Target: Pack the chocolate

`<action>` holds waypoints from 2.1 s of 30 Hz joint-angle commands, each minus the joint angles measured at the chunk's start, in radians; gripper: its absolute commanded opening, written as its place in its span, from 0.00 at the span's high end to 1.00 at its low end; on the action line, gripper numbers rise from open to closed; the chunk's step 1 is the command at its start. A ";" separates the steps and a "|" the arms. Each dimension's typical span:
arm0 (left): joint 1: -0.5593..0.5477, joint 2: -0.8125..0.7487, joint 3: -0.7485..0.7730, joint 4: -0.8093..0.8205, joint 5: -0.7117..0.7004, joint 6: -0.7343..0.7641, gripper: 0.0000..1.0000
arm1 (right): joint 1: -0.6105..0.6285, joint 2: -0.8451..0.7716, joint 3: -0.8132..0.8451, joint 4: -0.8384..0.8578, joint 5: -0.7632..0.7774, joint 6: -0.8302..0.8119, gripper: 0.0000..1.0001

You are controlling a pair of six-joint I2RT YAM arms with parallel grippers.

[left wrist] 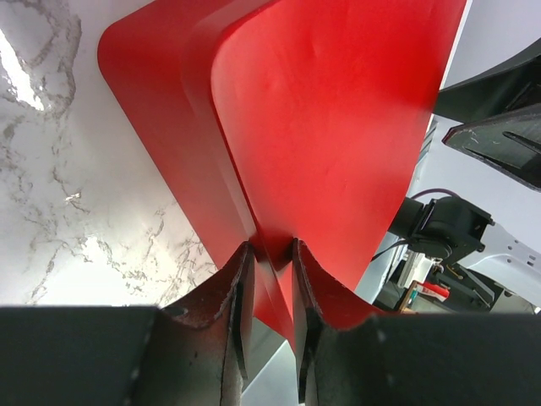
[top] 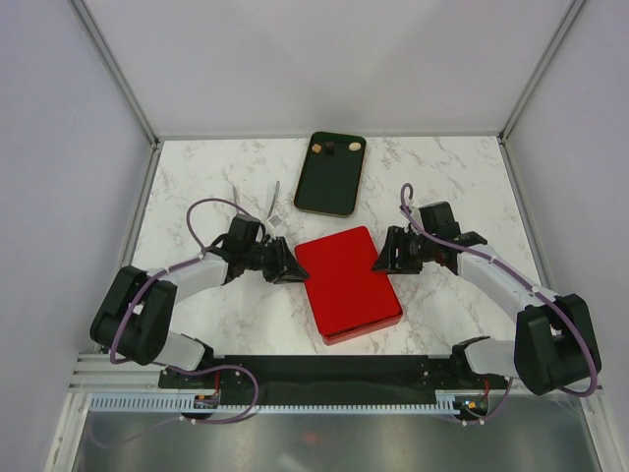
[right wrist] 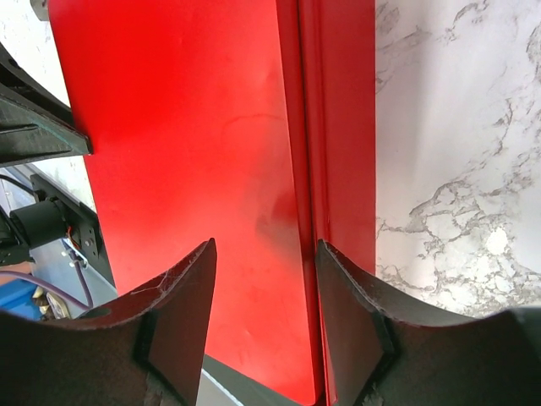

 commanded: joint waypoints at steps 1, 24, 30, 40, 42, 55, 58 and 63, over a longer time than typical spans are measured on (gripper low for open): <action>0.002 0.018 -0.012 -0.003 -0.020 0.003 0.97 | 0.028 0.010 -0.022 0.024 -0.018 0.014 0.41; 0.001 -0.012 0.029 -0.065 -0.052 0.018 0.98 | 0.034 -0.031 0.055 0.069 -0.127 0.045 0.52; 0.002 -0.006 0.064 -0.115 -0.089 0.054 0.97 | 0.036 -0.002 0.041 0.070 -0.138 0.044 0.52; -0.001 -0.028 0.041 -0.066 0.001 -0.009 0.97 | 0.034 -0.001 0.064 0.069 -0.178 0.059 0.54; -0.005 -0.040 0.041 -0.065 0.008 -0.015 0.98 | 0.036 -0.016 0.076 0.067 -0.182 0.074 0.55; -0.033 -0.051 0.029 -0.065 0.011 -0.025 0.97 | 0.034 -0.048 0.082 0.044 -0.155 0.085 0.56; -0.042 -0.051 0.032 -0.065 0.009 -0.028 0.97 | 0.034 -0.053 0.088 0.024 -0.135 0.077 0.56; -0.062 -0.055 0.037 -0.065 0.000 -0.032 0.97 | 0.034 -0.062 0.105 -0.020 -0.077 0.044 0.56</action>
